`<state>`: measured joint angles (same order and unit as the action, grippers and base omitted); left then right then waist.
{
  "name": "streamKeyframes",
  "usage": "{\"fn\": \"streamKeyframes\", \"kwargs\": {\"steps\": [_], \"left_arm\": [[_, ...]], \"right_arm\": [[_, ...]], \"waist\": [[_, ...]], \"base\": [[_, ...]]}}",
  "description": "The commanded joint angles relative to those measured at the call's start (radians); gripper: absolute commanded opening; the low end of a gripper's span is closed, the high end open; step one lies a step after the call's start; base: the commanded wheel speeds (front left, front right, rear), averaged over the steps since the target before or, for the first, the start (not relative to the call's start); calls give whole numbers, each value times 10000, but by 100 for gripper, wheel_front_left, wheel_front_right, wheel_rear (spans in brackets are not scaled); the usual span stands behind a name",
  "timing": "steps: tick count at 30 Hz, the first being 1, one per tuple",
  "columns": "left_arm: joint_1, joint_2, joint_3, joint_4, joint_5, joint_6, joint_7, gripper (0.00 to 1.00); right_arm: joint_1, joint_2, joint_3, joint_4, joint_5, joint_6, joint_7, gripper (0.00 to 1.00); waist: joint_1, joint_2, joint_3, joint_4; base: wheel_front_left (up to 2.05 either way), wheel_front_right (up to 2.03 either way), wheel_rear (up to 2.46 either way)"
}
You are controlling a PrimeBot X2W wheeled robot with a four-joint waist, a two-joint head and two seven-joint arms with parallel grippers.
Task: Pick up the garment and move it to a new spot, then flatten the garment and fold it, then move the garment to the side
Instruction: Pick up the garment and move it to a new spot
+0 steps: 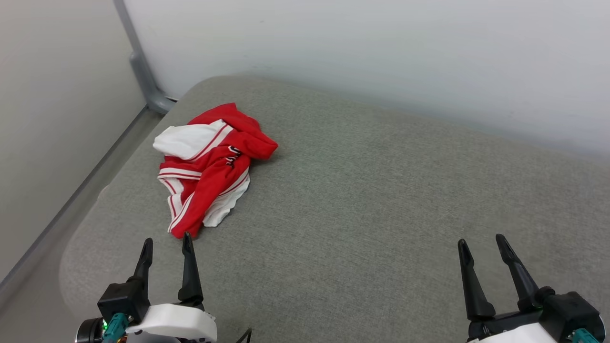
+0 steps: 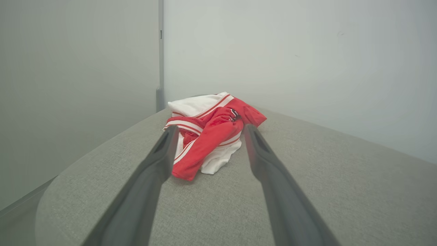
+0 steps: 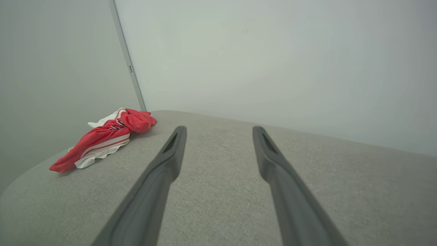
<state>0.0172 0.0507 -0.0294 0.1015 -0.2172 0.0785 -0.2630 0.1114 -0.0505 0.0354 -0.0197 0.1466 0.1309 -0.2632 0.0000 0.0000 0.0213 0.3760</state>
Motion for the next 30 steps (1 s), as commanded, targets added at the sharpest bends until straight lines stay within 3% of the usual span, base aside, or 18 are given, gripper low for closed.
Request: {"fn": "streamKeyframes", "kwargs": {"steps": [1, 10, 20, 23, 30], "left_arm": [[74, -7, 4, 20, -45, -26, -28, 100], [129, -8, 76, 109, -170, -44, -28, 100], [-106, -8, 186, 135, -565, -200, -28, 100], [-544, -6, 404, 159, -796, -487, -28, 100], [-2520, 276, 1814, 256, -463, -1632, -28, 100]], "right_arm": [[24, 6, 5, -24, -47, -3, -25, 100], [-51, 6, 144, -27, -154, -3, -25, 100], [-163, 6, 199, -56, -282, -3, -25, 100], [-243, 6, 189, -116, -382, -3, -25, 100], [-618, 6, 102, -273, -796, -5, -25, 100]], "waist": [[0, 0, 28, 256], [0, 0, 100, 909], [0, 0, 262, 884], [0, 0, 440, 798], [0, 0, 1232, 488]], "base": [[0, 0, 0], [0, 0, 0], [0, 0, 0], [0, 0, 0], [0, 0, 0]]}}
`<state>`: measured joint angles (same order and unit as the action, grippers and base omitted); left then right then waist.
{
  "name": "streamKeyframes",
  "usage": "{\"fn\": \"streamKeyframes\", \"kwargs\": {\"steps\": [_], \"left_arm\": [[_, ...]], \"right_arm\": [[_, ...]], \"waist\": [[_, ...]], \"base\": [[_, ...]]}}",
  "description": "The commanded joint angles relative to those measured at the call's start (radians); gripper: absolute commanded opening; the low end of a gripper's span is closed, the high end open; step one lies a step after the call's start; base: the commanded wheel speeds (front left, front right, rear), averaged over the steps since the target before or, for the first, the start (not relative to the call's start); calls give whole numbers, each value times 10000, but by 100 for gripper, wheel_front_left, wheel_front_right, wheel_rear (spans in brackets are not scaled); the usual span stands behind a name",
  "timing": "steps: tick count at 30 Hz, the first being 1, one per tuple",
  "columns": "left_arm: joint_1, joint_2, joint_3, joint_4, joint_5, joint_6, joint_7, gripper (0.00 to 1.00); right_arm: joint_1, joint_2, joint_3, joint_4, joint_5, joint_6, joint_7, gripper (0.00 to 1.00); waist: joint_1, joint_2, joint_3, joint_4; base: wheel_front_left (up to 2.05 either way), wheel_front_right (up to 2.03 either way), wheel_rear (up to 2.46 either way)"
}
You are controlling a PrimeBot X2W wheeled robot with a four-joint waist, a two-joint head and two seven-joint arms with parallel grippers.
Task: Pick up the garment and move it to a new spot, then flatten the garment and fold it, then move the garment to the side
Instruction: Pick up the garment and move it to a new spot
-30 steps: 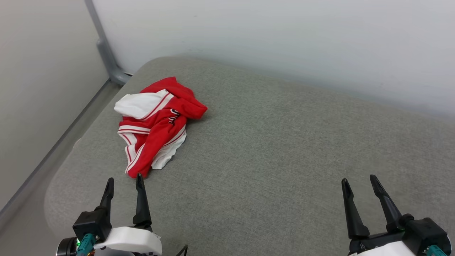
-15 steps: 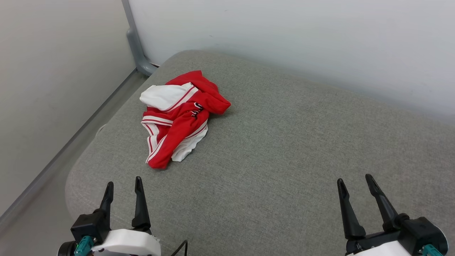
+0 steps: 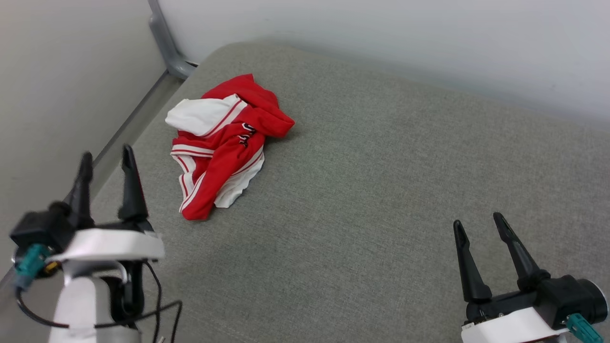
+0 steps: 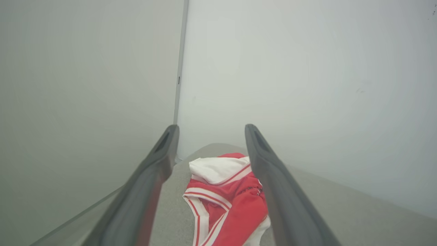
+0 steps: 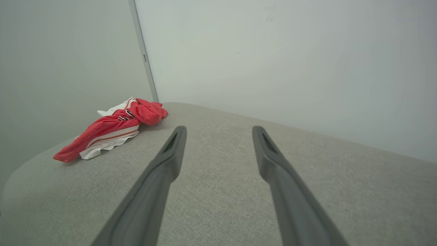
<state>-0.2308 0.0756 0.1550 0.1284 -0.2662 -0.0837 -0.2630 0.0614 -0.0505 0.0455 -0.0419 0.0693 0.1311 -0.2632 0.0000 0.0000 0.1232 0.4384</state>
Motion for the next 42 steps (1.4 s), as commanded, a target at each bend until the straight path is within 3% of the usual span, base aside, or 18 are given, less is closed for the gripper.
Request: {"fn": "streamKeyframes", "kwargs": {"steps": [1, 7, 10, 16, 23, 32, 38, 42], "left_arm": [[-376, 141, 98, 64, 84, -111, -28, 100], [-2401, 993, 411, 536, -287, -411, -28, 100], [-3226, 1528, 154, 821, -619, -450, -26, 100], [-4553, 3145, -984, 1269, -1719, -458, 604, 100], [-5522, 4873, -2608, 1902, -3217, -461, 3077, 100], [-6155, 6346, -5012, 2593, -4944, -461, 7349, 100], [-6338, 6595, -6278, 2912, -5983, -460, 9365, 100], [-6418, 6463, -6955, 3383, -6238, -461, 9979, 100]], "right_arm": [[-174, 6, -9, -72, -94, -7, -25, 100], [-616, 4, -2, -221, -417, -5, -25, 100], [-843, 4, -46, -311, -579, -5, -25, 100], [-1230, 2, -114, -549, -803, -5, -25, 100], [-1478, -65, -132, -677, -802, -5, -25, 100], [-1698, -66, -249, -592, -701, -7, -25, 100], [-1889, -54, -346, -547, -579, -5, -25, 100], [-1974, -47, -340, -518, -510, -7, -25, 100]], "waist": [[0, 0, 344, -196], [0, 0, 1152, -595], [0, 0, 1538, -786], [0, 0, 2128, -1177], [0, 0, 2537, -1474], [0, 0, 2925, -1750], [0, 0, 3144, -1940], [0, 0, 3298, -2072]], "base": [[0, 0, 0], [0, 0, 0], [0, 0, 0], [0, 0, 0], [0, 0, 0], [0, 0, 0], [0, 0, 0], [0, 0, 0]]}}
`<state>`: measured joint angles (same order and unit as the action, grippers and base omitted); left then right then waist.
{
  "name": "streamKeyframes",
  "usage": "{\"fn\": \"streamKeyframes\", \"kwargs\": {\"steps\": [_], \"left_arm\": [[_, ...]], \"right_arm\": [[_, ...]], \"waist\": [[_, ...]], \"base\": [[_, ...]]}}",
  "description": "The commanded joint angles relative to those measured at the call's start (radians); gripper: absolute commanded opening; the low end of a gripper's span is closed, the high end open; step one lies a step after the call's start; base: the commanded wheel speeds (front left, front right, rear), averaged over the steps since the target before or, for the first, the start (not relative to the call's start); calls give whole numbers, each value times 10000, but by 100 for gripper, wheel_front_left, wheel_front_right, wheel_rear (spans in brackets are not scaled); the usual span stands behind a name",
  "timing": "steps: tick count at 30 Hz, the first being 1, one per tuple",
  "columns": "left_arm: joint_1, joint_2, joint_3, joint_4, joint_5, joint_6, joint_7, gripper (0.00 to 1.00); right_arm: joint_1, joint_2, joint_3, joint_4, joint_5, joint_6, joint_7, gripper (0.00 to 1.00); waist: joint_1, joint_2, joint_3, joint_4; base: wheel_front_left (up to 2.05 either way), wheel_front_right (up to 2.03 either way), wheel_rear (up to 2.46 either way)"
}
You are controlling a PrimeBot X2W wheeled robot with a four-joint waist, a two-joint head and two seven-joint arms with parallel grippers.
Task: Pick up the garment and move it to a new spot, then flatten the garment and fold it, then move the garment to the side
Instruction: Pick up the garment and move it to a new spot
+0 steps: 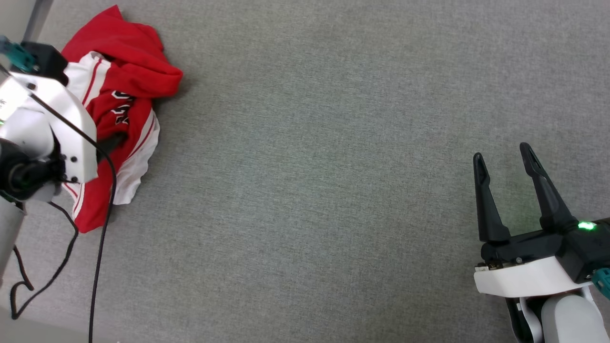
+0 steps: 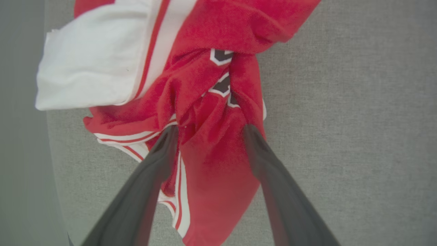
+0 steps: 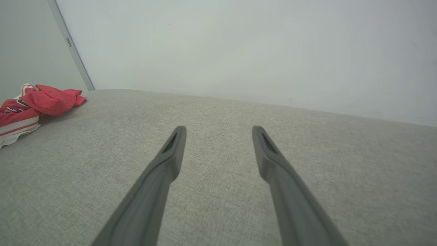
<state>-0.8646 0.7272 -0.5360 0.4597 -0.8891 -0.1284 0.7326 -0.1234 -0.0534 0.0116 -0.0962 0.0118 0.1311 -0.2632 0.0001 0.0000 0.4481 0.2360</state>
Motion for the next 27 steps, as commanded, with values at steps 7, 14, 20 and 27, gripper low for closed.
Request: {"fn": "streamKeyframes", "kwargs": {"steps": [7, 14, 20, 27], "left_arm": [[-155, -534, -815, 1387, 0, -9, 274, 100], [66, -1144, -1497, 2641, -213, 7, 93, 100], [-129, -947, -1836, 2612, -393, 7, -605, 0], [-338, -376, -2353, 1319, -608, 4, -1697, 0]], "right_arm": [[-241, -9, 77, 112, 131, -7, -24, 100], [-210, 9, 44, 213, 206, -7, -24, 100], [-81, 26, -11, 343, 367, -7, -24, 100], [168, 37, 2, 548, 729, -7, -24, 100]], "waist": [[-1, 0, 205, -266], [-1, 0, 214, -427], [-1, 0, -139, -334], [-1, 0, -1047, -133]], "base": [[0, 0, 0], [0, 0, 0], [0, 0, 0], [0, 0, 0]]}}
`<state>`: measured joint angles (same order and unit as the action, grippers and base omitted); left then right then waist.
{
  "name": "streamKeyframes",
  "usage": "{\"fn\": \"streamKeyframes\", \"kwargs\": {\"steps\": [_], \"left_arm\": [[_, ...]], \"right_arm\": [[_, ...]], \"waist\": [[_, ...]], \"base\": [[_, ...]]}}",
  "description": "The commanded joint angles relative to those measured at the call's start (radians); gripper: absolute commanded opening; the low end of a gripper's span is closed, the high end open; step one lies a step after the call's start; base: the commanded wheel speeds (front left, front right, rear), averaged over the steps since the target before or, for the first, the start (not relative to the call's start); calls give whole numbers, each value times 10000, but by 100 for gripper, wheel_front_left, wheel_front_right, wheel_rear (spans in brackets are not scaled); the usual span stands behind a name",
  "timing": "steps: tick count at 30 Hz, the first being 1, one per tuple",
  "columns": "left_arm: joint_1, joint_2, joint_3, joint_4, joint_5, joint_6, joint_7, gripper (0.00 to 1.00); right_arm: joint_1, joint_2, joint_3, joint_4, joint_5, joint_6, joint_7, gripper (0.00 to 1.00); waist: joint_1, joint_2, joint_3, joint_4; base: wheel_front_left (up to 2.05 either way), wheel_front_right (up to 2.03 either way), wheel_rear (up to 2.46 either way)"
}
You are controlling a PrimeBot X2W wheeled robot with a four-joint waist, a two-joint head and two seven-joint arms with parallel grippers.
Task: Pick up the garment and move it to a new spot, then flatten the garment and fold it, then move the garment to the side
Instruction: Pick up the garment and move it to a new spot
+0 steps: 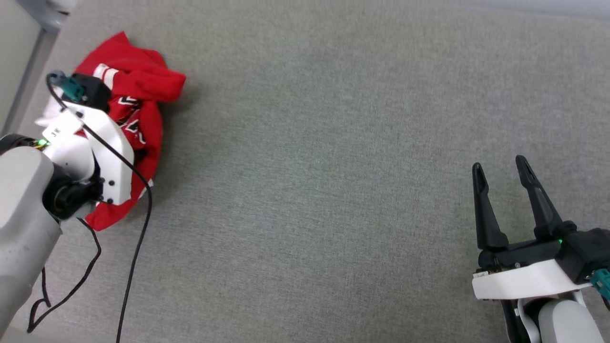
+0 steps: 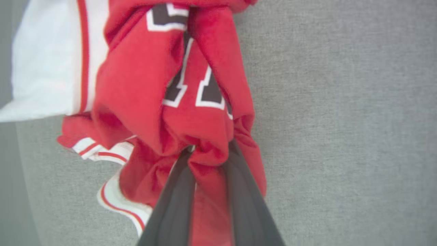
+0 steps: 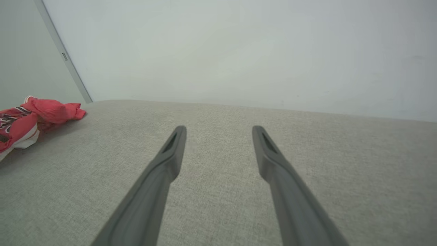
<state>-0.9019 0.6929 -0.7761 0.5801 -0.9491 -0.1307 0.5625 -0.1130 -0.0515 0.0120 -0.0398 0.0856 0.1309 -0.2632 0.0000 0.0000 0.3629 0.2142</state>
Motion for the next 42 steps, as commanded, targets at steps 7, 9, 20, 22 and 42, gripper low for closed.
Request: {"fn": "streamKeyframes", "kwargs": {"steps": [7, 9, 20, 22, 42], "left_arm": [[38, 590, -936, -2234, -174, 27, -393, 0], [-1, 619, -1223, -2982, -328, 25, -481, 0], [-764, -222, -3076, -5381, -486, 27, -943, 0], [-1322, -998, -3644, -5356, -688, 27, -1321, 0], [-2559, -4322, -5046, -1081, 43, 25, -3418, 0]], "right_arm": [[376, 19, 29, 150, 454, -5, -24, 100], [402, 20, 28, 179, 560, -3, -24, 100], [360, 21, 57, 120, 1035, -5, -24, 100], [268, 21, 0, 76, 1165, -3, -24, 100], [-512, 22, -111, -230, 1680, -3, -24, 100]], "waist": [[0, 0, -991, 119], [0, 0, -1148, 50], [0, 0, -1301, -1375], [0, 0, -1073, -2097], [0, 0, 771, -4067]], "base": [[0, 0, 0], [0, 0, 0], [0, 0, 0], [0, 0, 0], [0, 0, 0]]}}
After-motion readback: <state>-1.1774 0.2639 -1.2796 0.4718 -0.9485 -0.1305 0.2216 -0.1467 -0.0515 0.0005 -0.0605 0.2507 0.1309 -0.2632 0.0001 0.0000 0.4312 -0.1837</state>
